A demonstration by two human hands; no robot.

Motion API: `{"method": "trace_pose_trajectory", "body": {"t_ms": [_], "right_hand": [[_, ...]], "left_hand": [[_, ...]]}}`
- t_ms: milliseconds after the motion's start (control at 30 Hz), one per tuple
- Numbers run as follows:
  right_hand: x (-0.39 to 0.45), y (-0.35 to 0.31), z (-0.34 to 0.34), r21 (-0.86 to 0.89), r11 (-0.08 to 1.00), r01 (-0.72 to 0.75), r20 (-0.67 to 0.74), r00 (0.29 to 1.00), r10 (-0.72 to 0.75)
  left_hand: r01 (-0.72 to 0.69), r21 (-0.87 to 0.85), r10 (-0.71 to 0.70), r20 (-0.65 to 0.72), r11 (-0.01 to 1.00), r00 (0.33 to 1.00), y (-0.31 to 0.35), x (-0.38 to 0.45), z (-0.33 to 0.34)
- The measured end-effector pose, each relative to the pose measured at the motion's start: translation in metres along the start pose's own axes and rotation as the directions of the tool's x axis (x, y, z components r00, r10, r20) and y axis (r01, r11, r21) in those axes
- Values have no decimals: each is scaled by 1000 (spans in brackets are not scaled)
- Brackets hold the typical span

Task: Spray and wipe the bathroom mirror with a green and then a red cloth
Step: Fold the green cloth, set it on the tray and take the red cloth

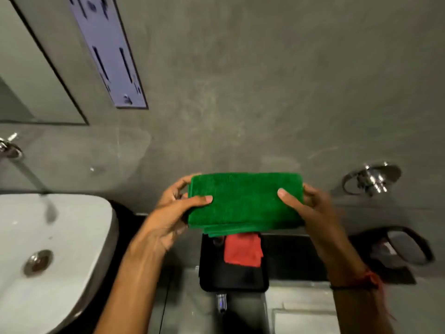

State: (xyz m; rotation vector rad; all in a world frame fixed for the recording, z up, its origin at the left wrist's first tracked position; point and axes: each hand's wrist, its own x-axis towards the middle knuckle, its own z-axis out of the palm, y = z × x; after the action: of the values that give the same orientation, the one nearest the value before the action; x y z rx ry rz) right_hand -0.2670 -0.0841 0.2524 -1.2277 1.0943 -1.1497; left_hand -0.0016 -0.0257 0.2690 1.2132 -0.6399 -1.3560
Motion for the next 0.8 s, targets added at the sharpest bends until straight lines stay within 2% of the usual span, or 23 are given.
{"method": "trace_pose_trajectory", "body": {"t_ms": [100,167,233,300,367,433,500,567,600,667,733,800], "right_hand": [[-6,76,-9,-9,950,-312,20,950,312],[-9,121,-11,-1,837,-547,5,837,547],[-12,162,-10,-26,695,-718,-4,696,718],[-16,198,-7,-115,585,-803,-22,591,807],[-21,227,-4,-187,501,-845,-63,519,852],[-18,251,0,-252,435,-865,-114,473,874],[-10,268,0,-372,393,-841,-187,482,856],[-1,280,-2,-573,365,-734,-284,596,751],[4,283,-1,-654,357,-667,-307,665,680],[15,284,4,-707,408,-578,-302,768,564],[29,290,13,-705,455,-545,-274,800,534],[43,297,23,-699,439,-565,-269,776,570]], "left_hand": [[148,48,-143,-100,988,985,-74,14,-19],[217,132,-198,-143,967,970,-119,26,-32],[252,282,-213,-163,926,963,-166,40,-44],[275,506,-194,-207,818,959,-209,50,-54],[281,707,-163,-231,649,959,-243,55,-61],[281,757,-189,-209,590,960,-273,59,-65],[281,798,-217,-191,534,957,-294,62,-70],[254,871,-174,-197,421,965,-307,62,-75],[238,927,-107,-216,289,971,-311,62,-79],[211,977,63,-209,-28,976,-309,65,-85],[158,972,182,-126,-175,975,-302,69,-93],[99,965,222,-44,-241,974,-298,74,-104]]}}
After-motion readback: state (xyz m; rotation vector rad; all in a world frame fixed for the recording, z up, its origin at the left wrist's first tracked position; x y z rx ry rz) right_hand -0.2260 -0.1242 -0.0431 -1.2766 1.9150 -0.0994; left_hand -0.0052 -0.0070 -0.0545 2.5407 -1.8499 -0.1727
